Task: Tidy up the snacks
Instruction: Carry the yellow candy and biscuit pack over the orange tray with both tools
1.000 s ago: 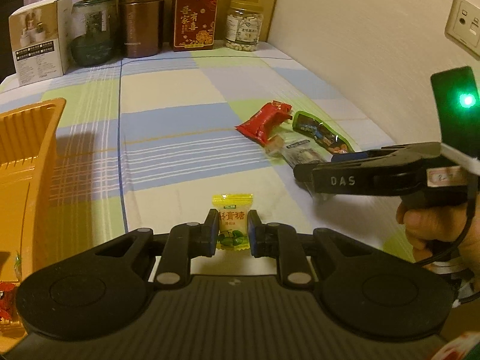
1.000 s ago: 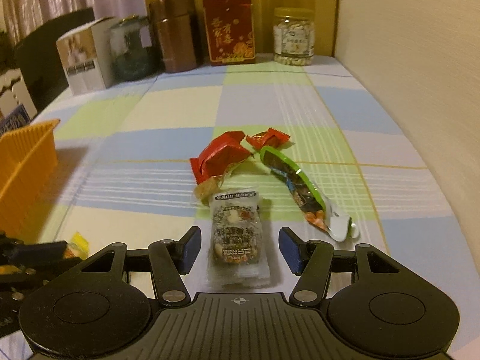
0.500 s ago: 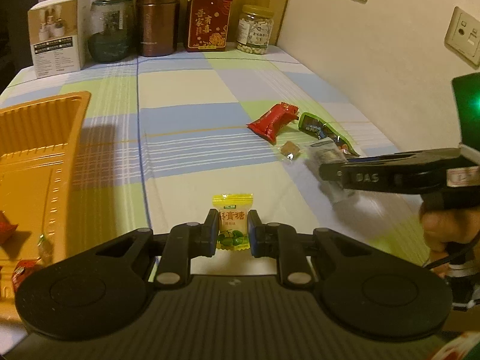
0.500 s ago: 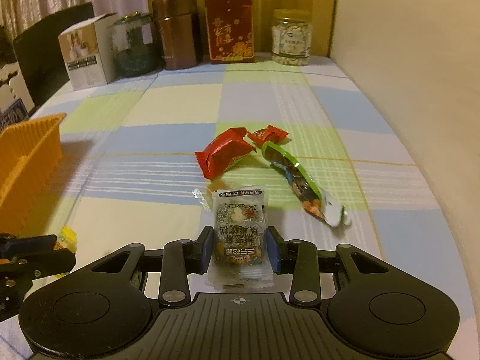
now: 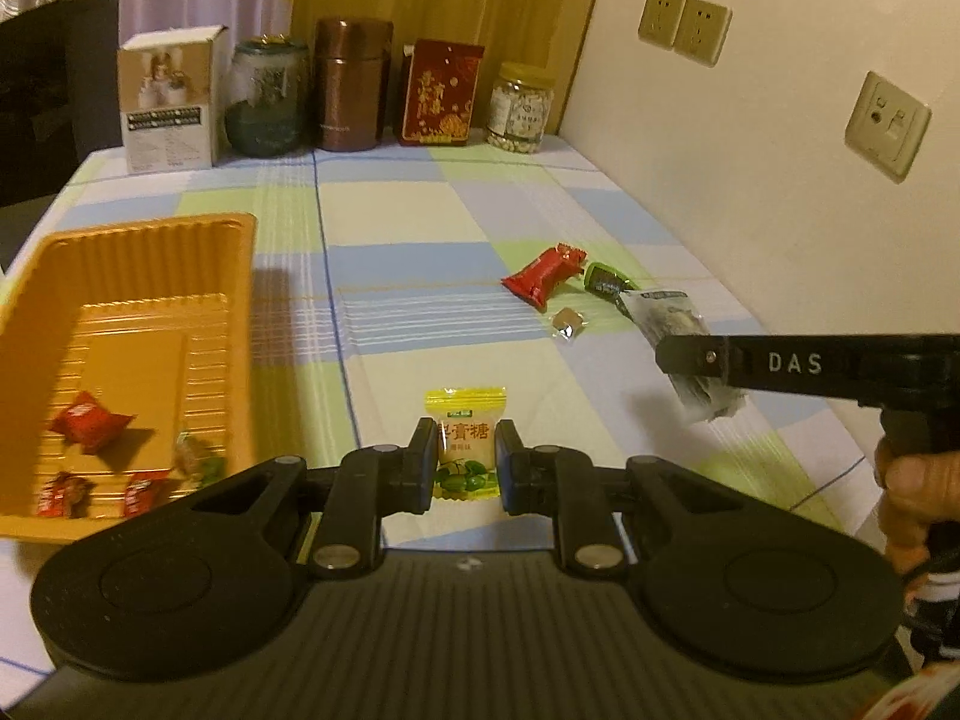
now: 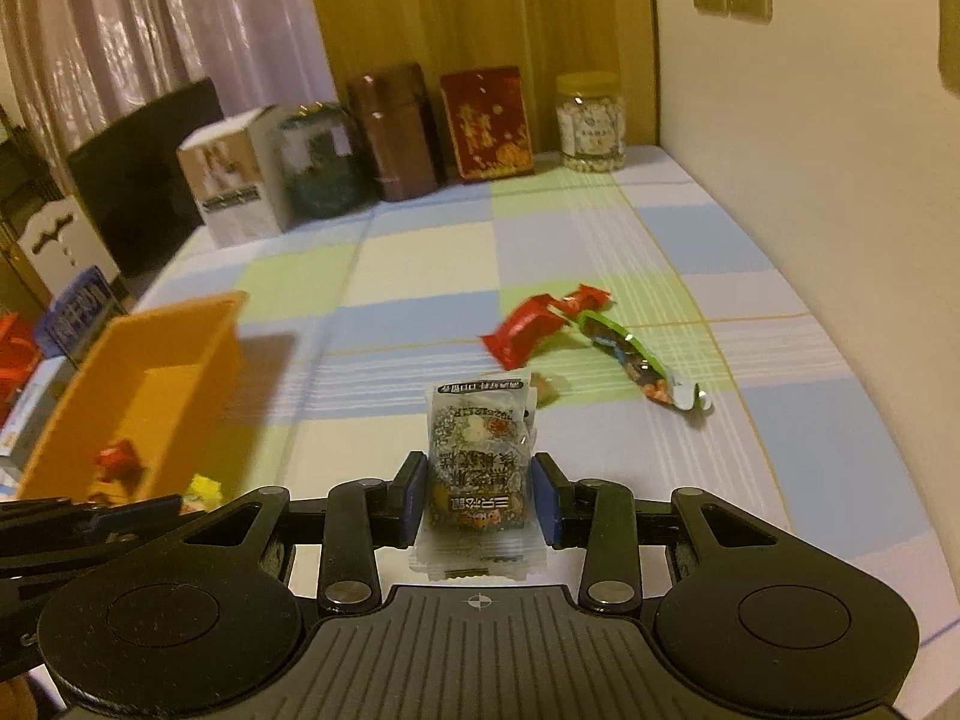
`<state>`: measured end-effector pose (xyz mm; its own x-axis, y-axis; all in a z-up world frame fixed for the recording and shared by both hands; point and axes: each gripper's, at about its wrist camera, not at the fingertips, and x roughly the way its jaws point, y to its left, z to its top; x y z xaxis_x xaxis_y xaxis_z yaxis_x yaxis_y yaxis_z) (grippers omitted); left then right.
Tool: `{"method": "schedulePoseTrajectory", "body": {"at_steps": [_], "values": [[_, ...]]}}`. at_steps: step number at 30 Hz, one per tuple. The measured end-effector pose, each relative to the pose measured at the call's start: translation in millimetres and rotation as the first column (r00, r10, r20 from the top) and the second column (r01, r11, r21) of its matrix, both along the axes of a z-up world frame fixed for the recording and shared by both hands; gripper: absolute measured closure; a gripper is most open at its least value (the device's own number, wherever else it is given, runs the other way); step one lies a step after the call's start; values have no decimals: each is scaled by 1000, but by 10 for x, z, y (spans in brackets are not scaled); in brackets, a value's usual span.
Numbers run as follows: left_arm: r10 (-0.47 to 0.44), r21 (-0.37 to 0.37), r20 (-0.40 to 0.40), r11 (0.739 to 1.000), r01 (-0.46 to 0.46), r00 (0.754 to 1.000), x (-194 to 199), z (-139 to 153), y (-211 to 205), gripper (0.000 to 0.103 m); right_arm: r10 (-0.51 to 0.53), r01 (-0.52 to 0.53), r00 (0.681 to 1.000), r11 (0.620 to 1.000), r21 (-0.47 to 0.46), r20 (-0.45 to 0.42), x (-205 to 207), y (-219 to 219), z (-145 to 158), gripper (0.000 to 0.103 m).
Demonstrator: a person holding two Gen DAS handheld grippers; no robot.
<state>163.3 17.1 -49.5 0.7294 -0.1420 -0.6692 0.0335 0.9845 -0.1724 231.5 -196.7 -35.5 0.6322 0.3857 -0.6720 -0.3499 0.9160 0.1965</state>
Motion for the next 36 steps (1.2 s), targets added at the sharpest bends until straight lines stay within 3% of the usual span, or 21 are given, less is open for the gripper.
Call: {"method": "schedulePoseTrajectory", "body": {"at_steps": [18,36], "values": [[89,21,27,996,-90,996,-607,425,521,85,89,-90,996,996,29,22,-843,538,325,66],[203,27,28,979,-204,979,-833,483,1172,85,217,-218,975,976,16,39,-930,1294,371,66]]}}
